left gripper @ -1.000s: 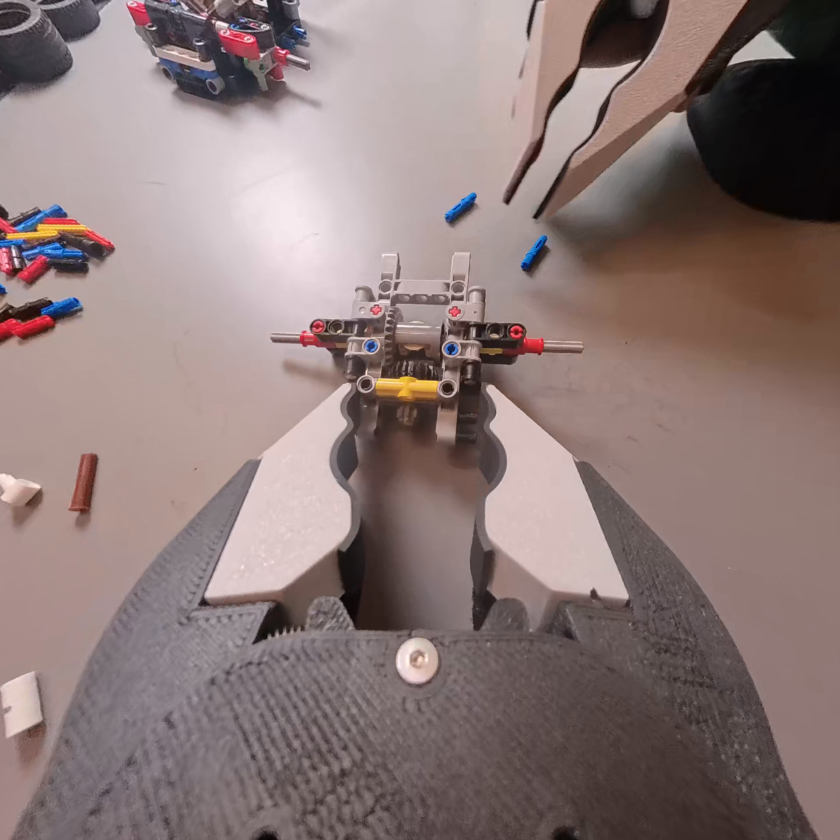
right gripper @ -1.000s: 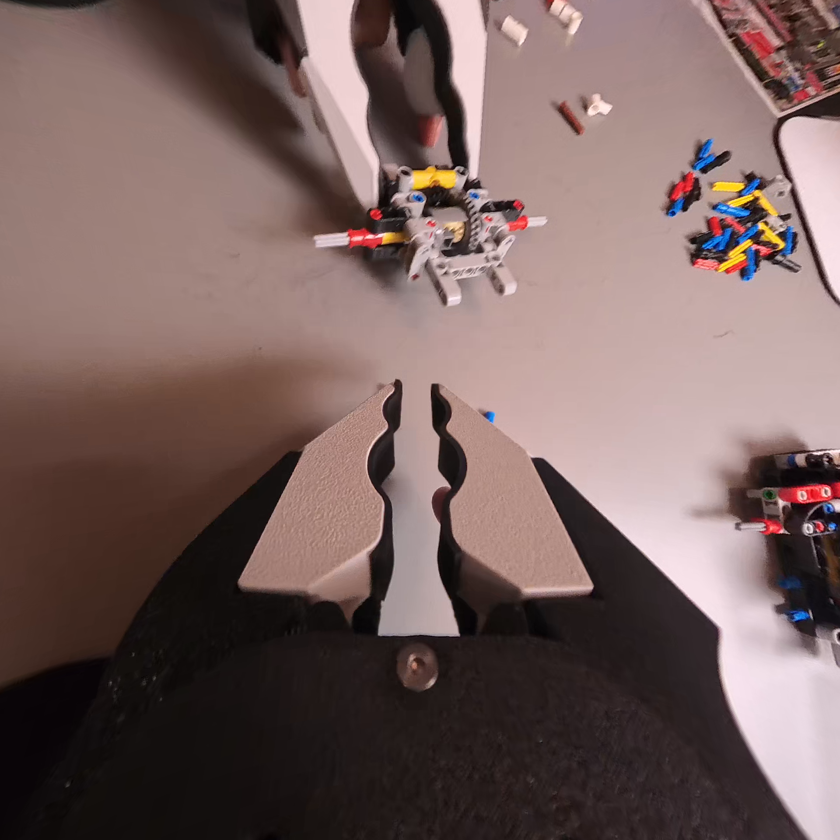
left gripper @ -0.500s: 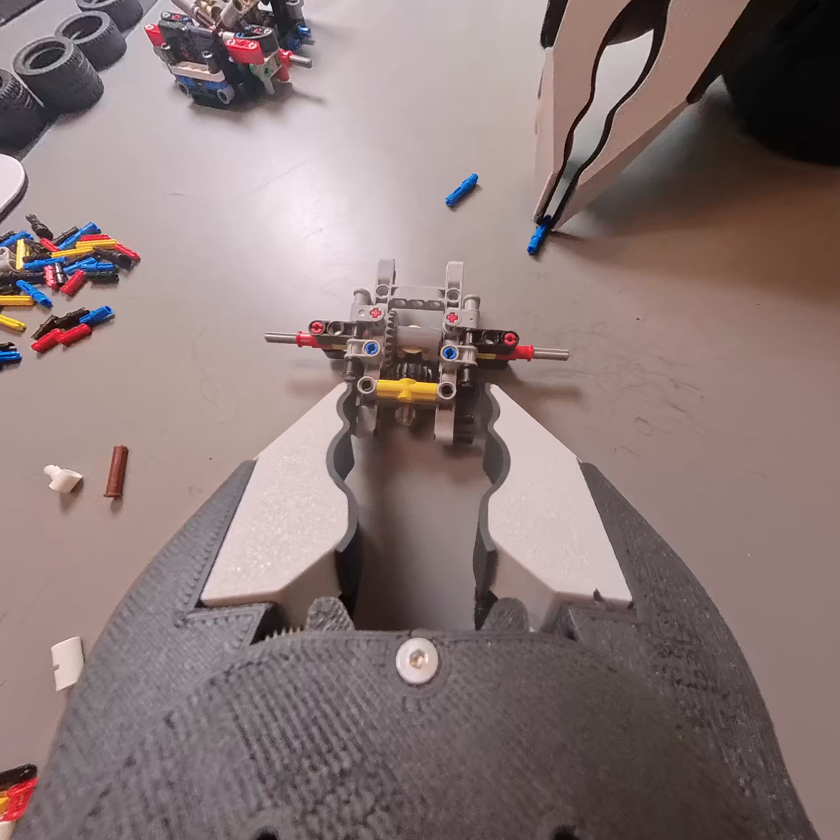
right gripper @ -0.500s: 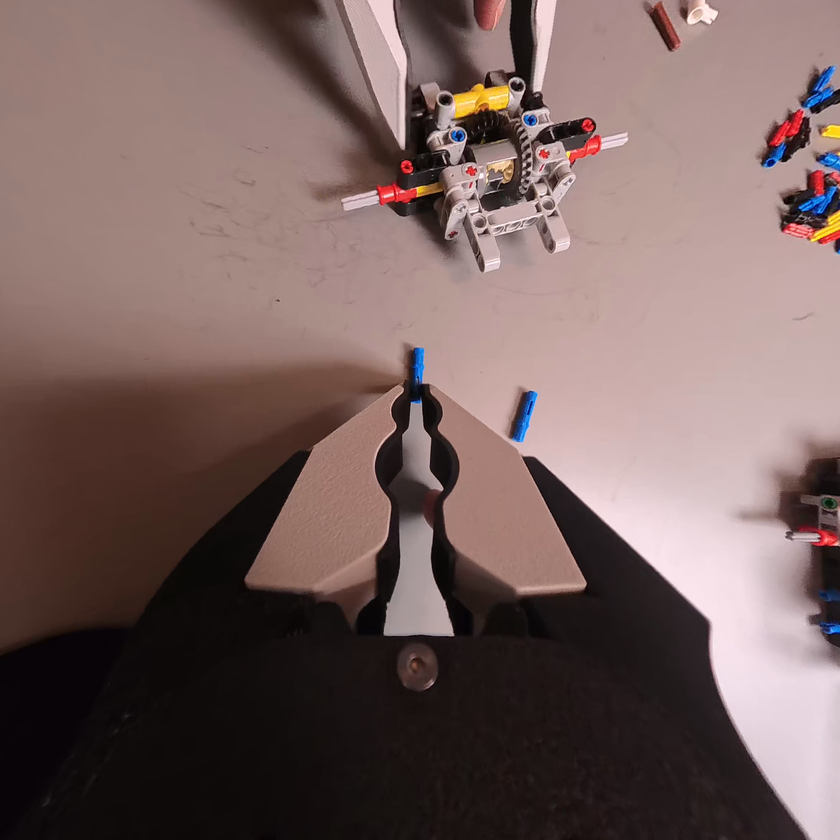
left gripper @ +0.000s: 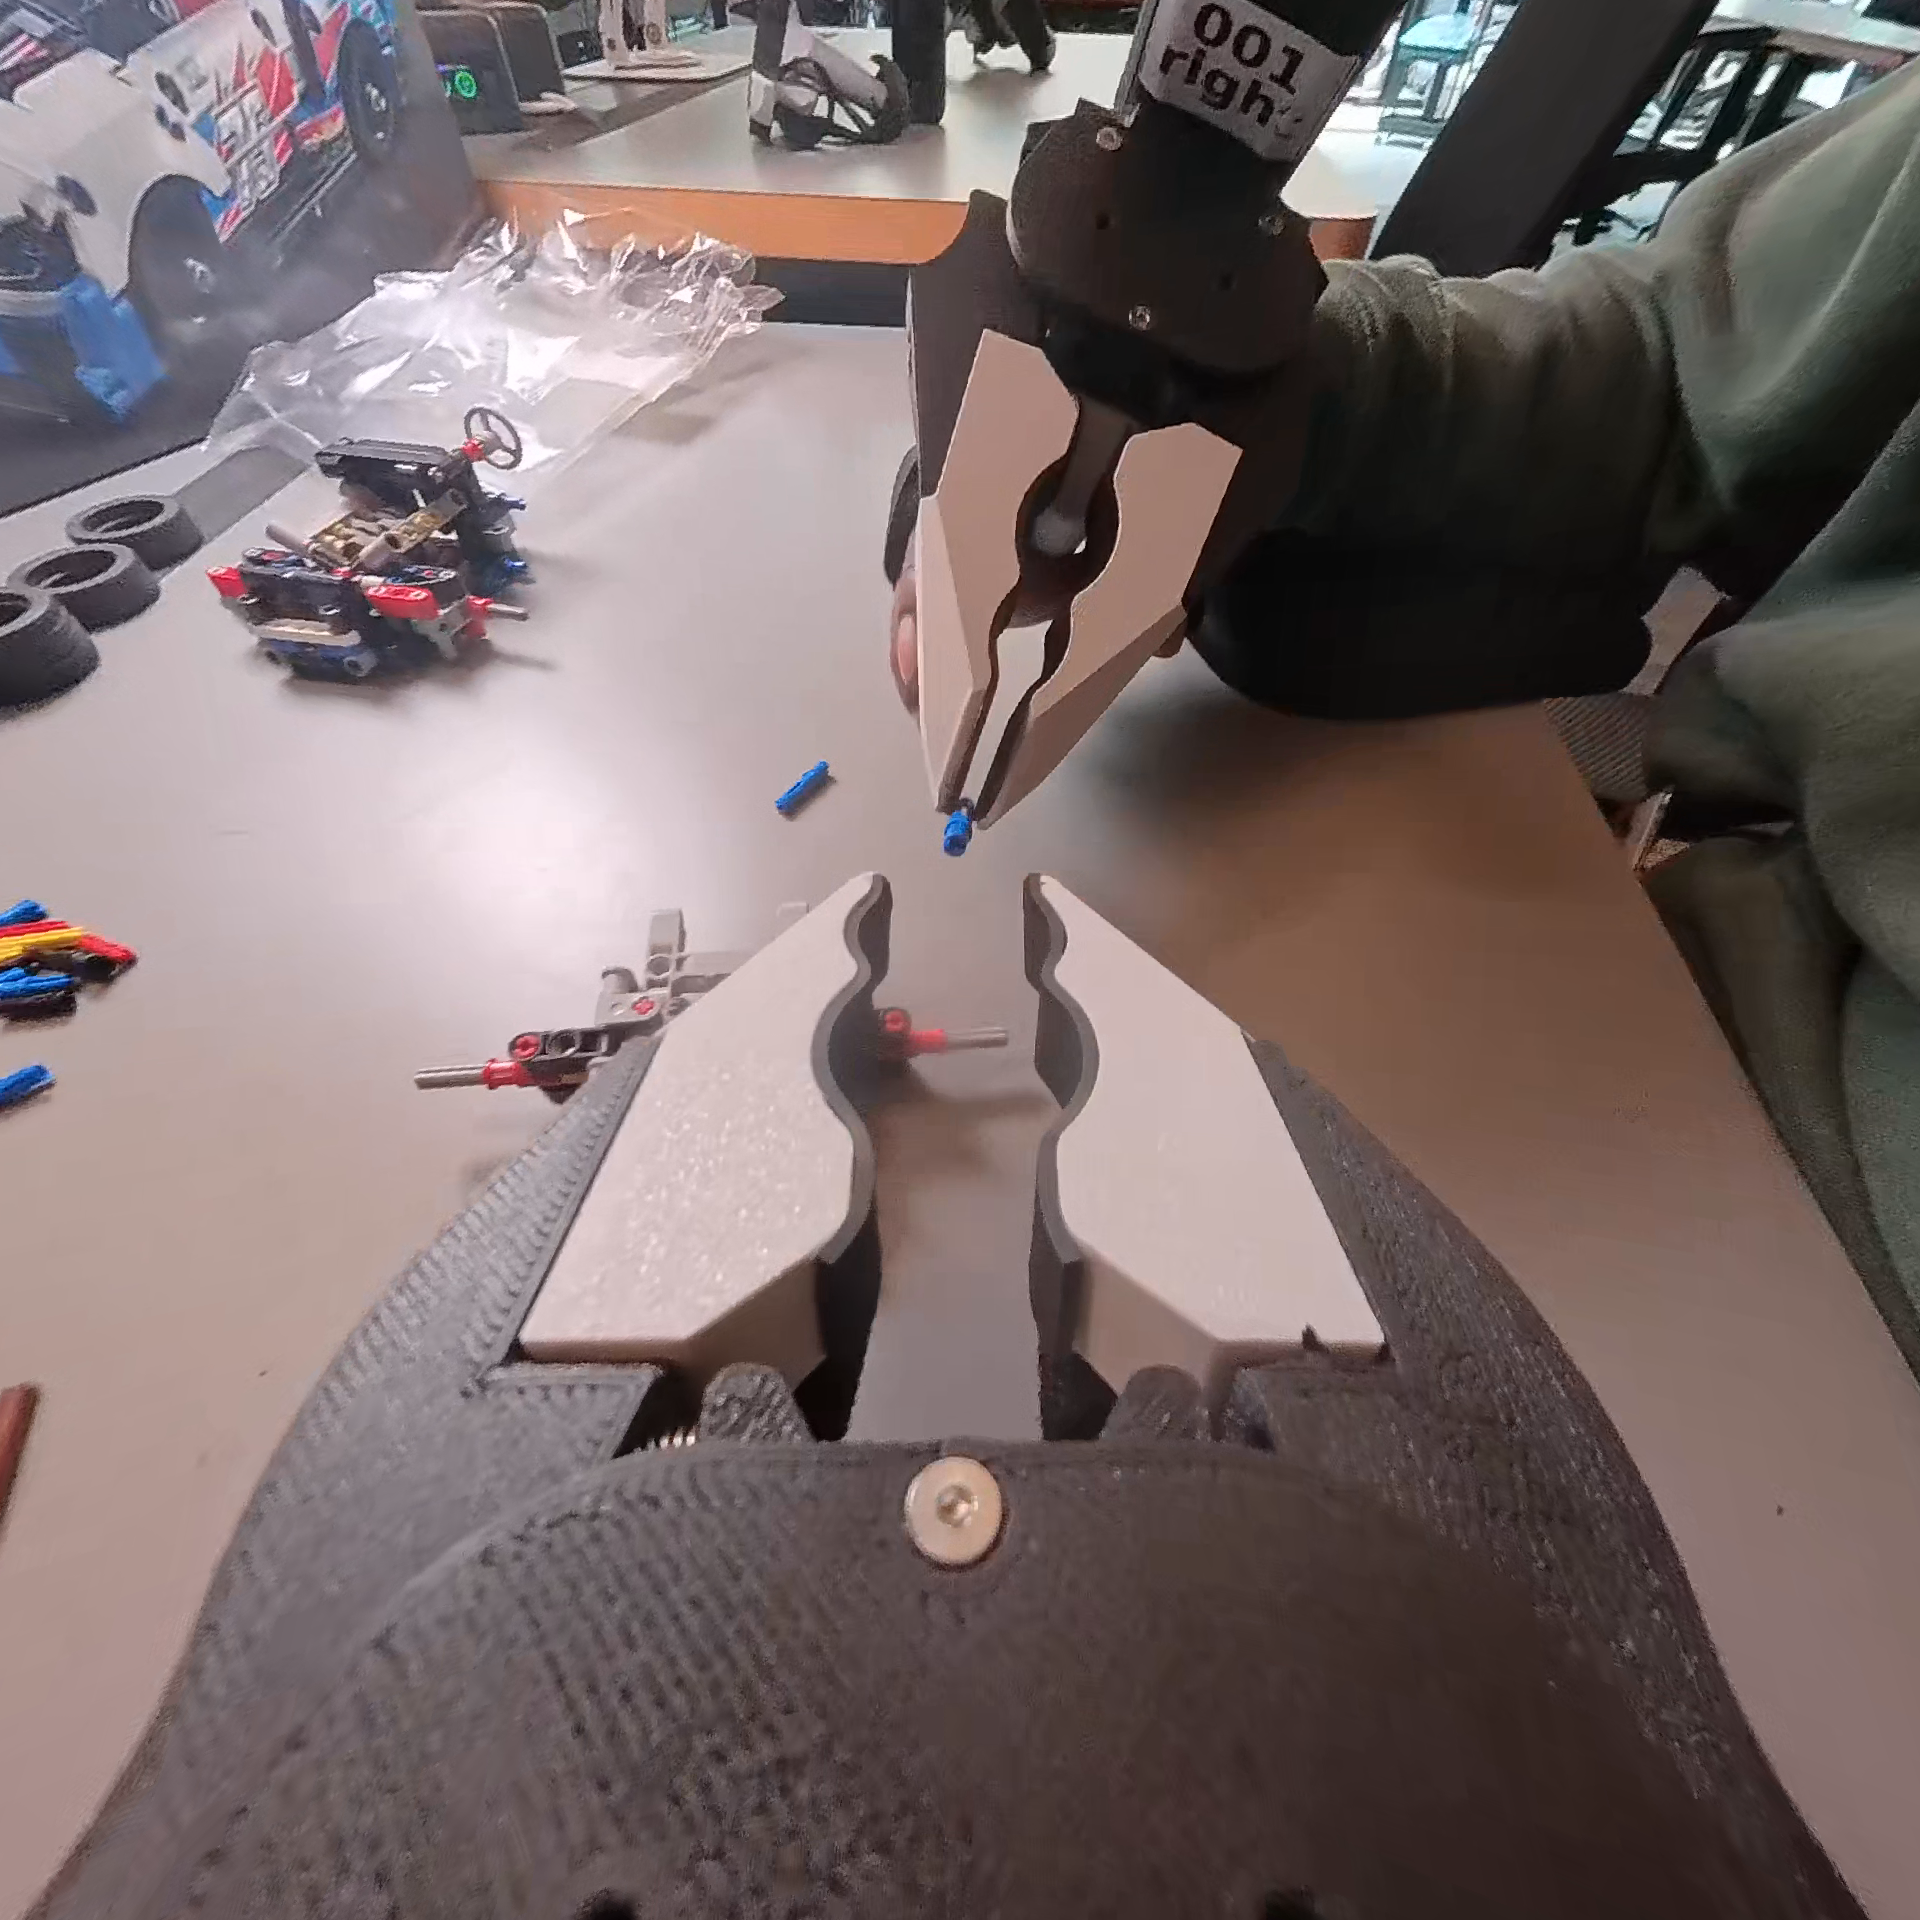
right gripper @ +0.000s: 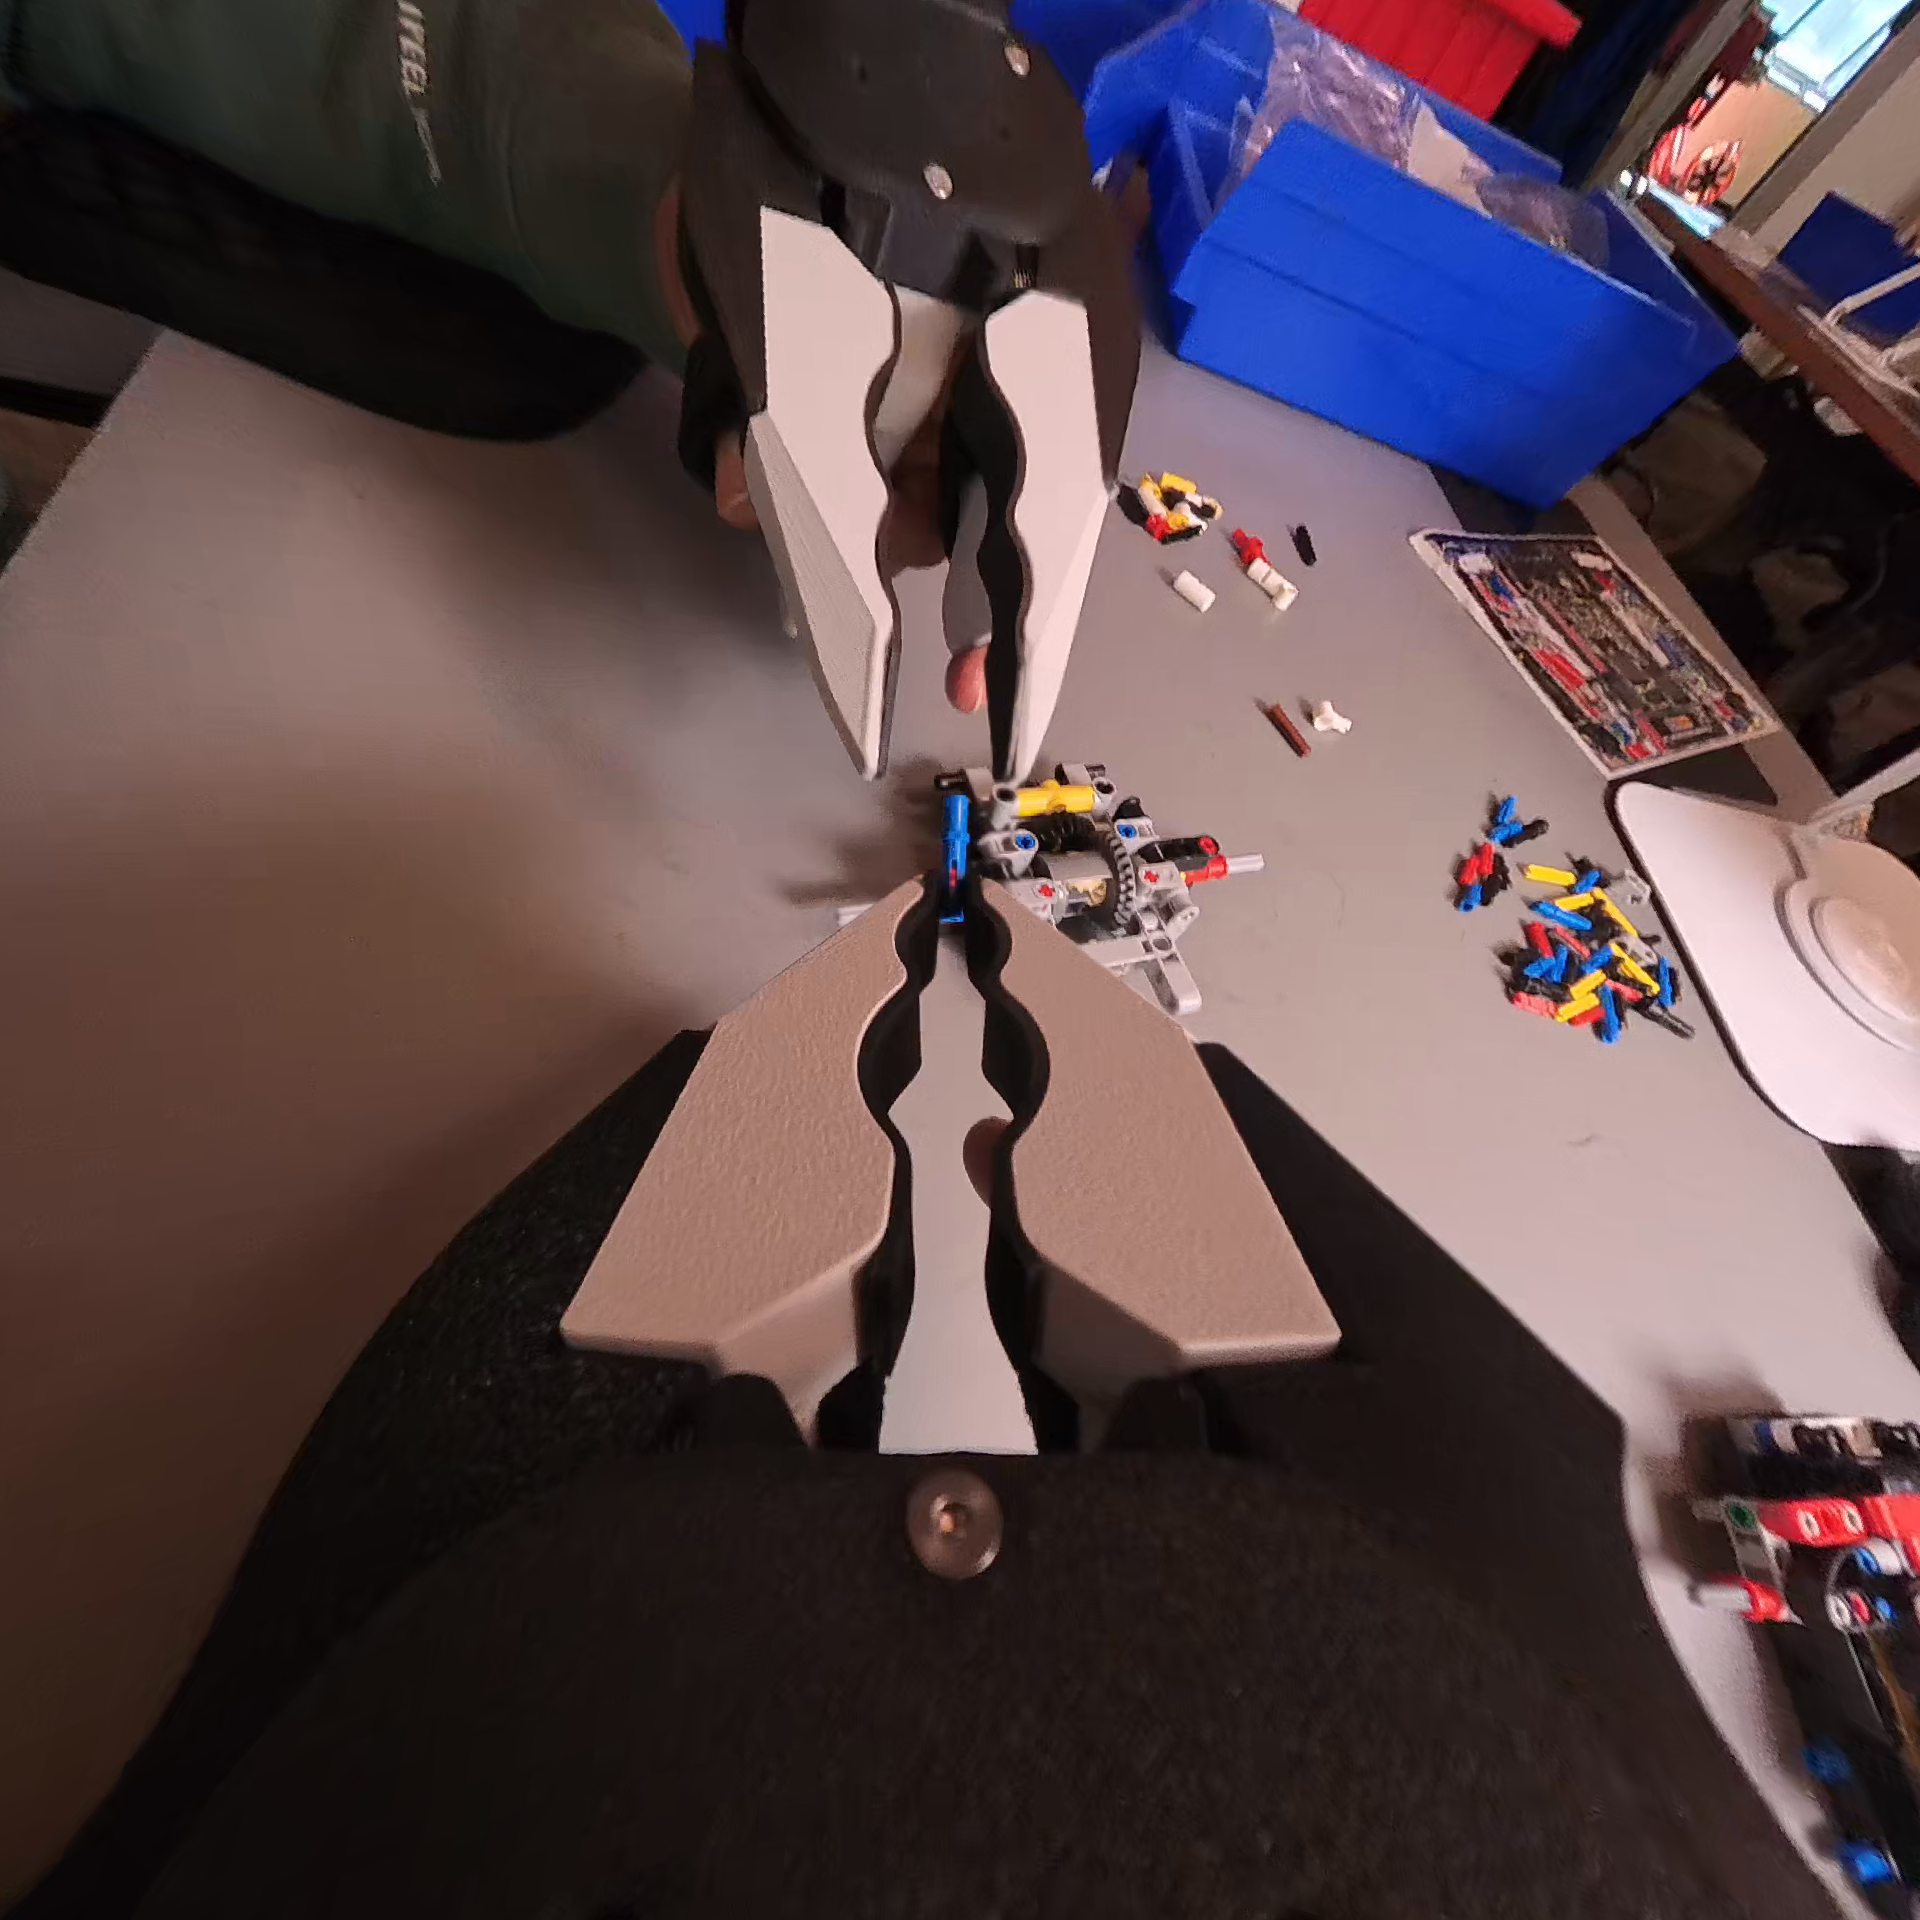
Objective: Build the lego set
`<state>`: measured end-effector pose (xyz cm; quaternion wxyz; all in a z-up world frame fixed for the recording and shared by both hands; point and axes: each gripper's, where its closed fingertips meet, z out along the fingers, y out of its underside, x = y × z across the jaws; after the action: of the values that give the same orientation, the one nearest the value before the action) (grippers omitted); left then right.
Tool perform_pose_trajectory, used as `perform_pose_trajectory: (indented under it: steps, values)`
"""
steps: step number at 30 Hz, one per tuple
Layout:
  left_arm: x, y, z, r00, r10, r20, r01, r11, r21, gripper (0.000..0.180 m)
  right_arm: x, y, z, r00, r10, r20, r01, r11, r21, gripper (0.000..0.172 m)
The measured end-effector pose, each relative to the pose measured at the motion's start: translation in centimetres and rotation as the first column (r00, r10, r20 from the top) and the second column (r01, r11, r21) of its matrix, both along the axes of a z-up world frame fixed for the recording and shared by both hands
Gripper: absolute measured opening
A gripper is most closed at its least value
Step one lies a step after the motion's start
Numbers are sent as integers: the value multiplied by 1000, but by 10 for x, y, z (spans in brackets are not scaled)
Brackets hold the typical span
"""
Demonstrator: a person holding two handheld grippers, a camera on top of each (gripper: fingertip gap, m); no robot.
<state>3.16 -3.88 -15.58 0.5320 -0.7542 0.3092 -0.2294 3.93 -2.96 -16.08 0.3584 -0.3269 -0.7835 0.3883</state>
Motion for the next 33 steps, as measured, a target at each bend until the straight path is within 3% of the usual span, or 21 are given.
perform_pose_trajectory:
  steps: [7,18,29,33]
  values:
    - [10,-4,-3,999,-39,-16,39,999,5,3,-1,-10,0,999,26,-21,-26,1000,16,3]
    - [7,-5,-12,999,-39,-27,37,997,-69,3,-2,-10,2,997,24,-73,-15,993,118,2]
    - [16,-7,-6,998,-58,23,59,996,-63,3,1,-13,26,994,30,-103,-47,985,-163,0]
    - [8,-3,11,990,-21,138,26,999,-36,2,3,0,37,997,-3,-82,-24,947,-321,18]
